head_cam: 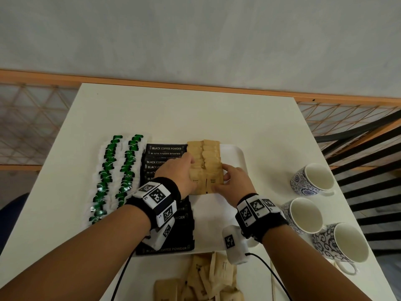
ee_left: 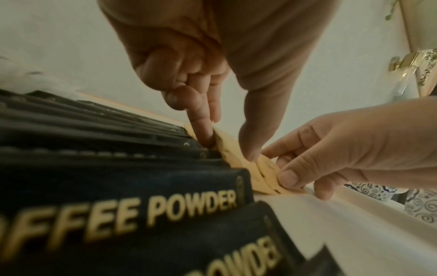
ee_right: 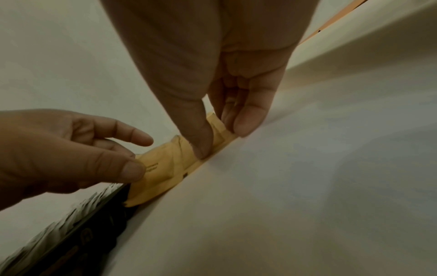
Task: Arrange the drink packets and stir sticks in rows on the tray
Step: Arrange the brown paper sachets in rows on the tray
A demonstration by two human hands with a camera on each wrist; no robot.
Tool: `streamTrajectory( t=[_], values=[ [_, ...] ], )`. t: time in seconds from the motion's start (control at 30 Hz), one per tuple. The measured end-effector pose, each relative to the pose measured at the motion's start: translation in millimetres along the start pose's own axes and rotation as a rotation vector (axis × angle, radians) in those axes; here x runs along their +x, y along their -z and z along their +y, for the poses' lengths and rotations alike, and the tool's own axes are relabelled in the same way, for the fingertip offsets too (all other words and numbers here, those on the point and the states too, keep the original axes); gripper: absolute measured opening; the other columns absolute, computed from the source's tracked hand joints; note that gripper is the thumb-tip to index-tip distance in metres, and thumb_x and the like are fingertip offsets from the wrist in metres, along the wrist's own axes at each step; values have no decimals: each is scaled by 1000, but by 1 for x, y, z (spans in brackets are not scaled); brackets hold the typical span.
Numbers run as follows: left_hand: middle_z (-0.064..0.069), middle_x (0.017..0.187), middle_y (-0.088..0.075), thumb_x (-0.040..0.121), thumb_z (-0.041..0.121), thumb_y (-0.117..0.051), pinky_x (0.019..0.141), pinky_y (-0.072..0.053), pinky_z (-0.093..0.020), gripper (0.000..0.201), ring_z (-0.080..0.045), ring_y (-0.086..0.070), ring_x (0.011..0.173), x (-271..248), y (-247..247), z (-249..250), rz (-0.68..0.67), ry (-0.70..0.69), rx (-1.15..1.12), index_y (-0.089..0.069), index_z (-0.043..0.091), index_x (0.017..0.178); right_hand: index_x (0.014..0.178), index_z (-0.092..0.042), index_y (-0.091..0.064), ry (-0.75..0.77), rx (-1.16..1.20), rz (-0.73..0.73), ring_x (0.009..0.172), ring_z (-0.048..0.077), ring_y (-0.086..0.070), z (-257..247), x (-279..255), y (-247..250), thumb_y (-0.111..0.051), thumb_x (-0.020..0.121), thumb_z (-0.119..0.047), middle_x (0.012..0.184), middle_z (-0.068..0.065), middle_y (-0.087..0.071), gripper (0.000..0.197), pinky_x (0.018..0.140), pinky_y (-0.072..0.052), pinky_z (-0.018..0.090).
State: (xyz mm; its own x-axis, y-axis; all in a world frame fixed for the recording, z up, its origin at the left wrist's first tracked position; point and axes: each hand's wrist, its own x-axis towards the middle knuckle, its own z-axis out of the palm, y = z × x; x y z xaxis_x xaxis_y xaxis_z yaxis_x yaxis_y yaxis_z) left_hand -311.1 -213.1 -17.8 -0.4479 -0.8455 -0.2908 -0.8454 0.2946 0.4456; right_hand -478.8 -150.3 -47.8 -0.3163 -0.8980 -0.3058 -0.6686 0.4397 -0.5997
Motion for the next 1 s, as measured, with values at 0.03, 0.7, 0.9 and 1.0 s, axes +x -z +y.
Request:
streamTrajectory(
  t=[0.03,0.7,0.9,1.0],
  values=[
    [7,94,-58,76,37,-70,70,-45,-30,55,-16,-57,89,0,0,-1,-3,0,-1,-41,26,122,135,-24,-47,-1,-3,-4,85,12,-54,0,0,0,-69,76,-22,100,-4,-46,63,76,-42,22],
    [15,96,-49,80,42,-67,76,-43,-22,24,-6,-50,89,-174,-14,-29,-242,-242,101,-52,35,98,109,-40,-61,94,-171,-173,74,0,-56,50,-186,24,-73,78,-38,93,-16,-55,33,69,-43,11],
    [12,119,-32,51,76,-67,86,-48,-32,94,-11,-44,106,-236,-57,-38,-368,-95,236,-29,34,127,140,-38,-30,50,-287,-327,90,2,-52,70,-232,3,-79,61,-55,121,-13,-43,94,86,-50,28],
    [9,128,-24,40,79,-70,87,-50,-34,116,-14,-40,110,-251,-75,-36,-357,-67,260,-17,33,133,146,-36,-12,64,-330,-341,109,10,-52,66,-242,-5,-82,54,-57,134,-10,-33,117,87,-50,30]
  ],
)
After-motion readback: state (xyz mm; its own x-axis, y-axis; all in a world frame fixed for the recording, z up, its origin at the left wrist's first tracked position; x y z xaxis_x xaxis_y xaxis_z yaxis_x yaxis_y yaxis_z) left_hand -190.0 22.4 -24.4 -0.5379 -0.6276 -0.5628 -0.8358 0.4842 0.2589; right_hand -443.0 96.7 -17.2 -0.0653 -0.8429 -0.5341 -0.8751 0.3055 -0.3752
